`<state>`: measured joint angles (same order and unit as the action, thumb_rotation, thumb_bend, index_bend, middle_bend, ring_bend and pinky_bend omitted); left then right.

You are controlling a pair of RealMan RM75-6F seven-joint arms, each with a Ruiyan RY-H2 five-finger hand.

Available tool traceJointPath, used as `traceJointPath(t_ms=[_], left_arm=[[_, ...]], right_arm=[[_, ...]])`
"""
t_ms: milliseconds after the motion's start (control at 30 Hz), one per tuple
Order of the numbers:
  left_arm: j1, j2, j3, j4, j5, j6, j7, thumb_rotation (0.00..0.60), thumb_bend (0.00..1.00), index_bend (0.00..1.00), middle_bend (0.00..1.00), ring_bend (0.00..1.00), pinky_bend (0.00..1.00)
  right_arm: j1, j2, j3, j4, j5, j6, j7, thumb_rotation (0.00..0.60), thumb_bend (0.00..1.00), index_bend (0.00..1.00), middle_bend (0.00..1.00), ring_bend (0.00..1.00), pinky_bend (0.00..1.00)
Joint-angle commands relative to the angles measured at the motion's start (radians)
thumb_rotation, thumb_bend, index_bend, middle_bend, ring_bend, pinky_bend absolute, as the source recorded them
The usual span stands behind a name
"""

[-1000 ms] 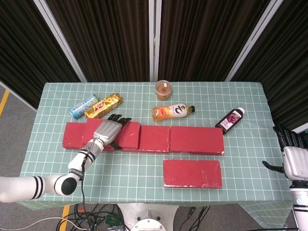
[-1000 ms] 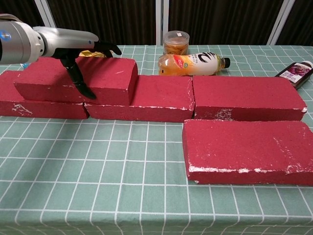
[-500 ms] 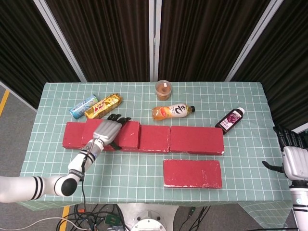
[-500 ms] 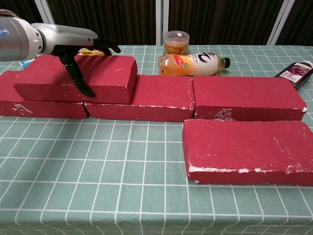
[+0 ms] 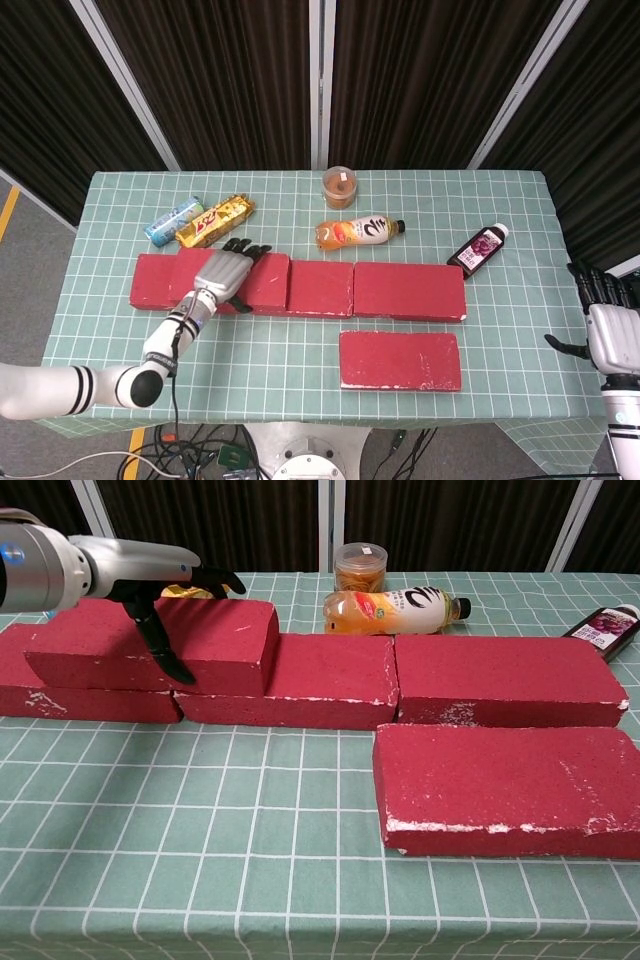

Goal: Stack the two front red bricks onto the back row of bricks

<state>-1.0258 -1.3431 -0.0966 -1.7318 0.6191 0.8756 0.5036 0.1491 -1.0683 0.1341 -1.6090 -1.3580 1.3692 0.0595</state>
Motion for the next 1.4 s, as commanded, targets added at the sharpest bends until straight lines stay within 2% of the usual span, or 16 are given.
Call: traceJointPath(t_ms=[33, 167, 300, 667, 800, 967, 1100, 1233, 1400], left_arm=[[-0.002, 0.001, 0.001, -0.001, -0.002, 0.001, 0.001, 0.6, 0.12, 0.06, 0.2, 0.0, 0.0], [-0.003, 0.007, 0.0, -0.005, -0.009, -0.002, -0.005, 0.6, 0.09, 0.05, 0.08, 0.0, 0.0], [-0.008, 0.013, 0.003, -0.01, -0.032, -0.012, -0.008, 0.6, 0.05, 0.04, 0.0, 0.0, 0.0], [-0.009, 0.024, 0.0, -0.032, -0.022, 0.001, -0.021, 0.6, 0.03, 0.02, 0.0, 0.0, 0.0], [0.004, 0.034, -0.01, -0.054, 0.013, 0.035, -0.035, 0.6, 0.02, 0.02, 0.0, 0.0, 0.0], [0.038, 0.121, -0.018, -0.145, 0.045, 0.092, -0.049, 0.6, 0.02, 0.02, 0.0, 0.0, 0.0], [0.118, 0.258, 0.007, -0.264, 0.103, 0.188, -0.067, 0.6, 0.02, 0.02, 0.0, 0.0, 0.0], [0.251, 0.381, 0.053, -0.34, 0.209, 0.299, -0.144, 0.6, 0.02, 0.02, 0.0, 0.0, 0.0], [0.439, 0.438, 0.141, -0.346, 0.422, 0.43, -0.272, 0.6, 0.02, 0.02, 0.0, 0.0, 0.0]], right_arm=[[0.001, -0.001, 0.001, 0.003, 0.003, -0.003, 0.0, 0.6, 0.0, 0.0, 0.0, 0.0, 0.0], [0.001, -0.003, 0.001, 0.005, 0.009, -0.007, -0.002, 0.6, 0.0, 0.0, 0.0, 0.0, 0.0], [0.001, -0.003, 0.002, 0.004, 0.011, -0.007, -0.003, 0.6, 0.0, 0.0, 0.0, 0.0, 0.0], [-0.002, -0.002, 0.003, 0.005, 0.014, -0.004, -0.002, 0.6, 0.0, 0.0, 0.0, 0.0, 0.0], [-0.002, 0.001, 0.002, 0.002, 0.007, -0.002, -0.001, 0.6, 0.0, 0.0, 0.0, 0.0, 0.0], [-0.003, 0.023, -0.01, -0.035, -0.019, 0.002, -0.02, 0.6, 0.0, 0.0, 0.0, 0.0, 0.0], [-0.012, 0.071, -0.03, -0.097, -0.096, 0.038, -0.046, 0.6, 0.0, 0.0, 0.0, 0.0, 0.0], [-0.008, 0.107, -0.061, -0.164, -0.168, 0.034, -0.093, 0.6, 0.0, 0.0, 0.0, 0.0, 0.0], [0.021, 0.127, -0.114, -0.256, -0.252, -0.04, -0.132, 0.6, 0.0, 0.0, 0.0, 0.0, 0.0]])
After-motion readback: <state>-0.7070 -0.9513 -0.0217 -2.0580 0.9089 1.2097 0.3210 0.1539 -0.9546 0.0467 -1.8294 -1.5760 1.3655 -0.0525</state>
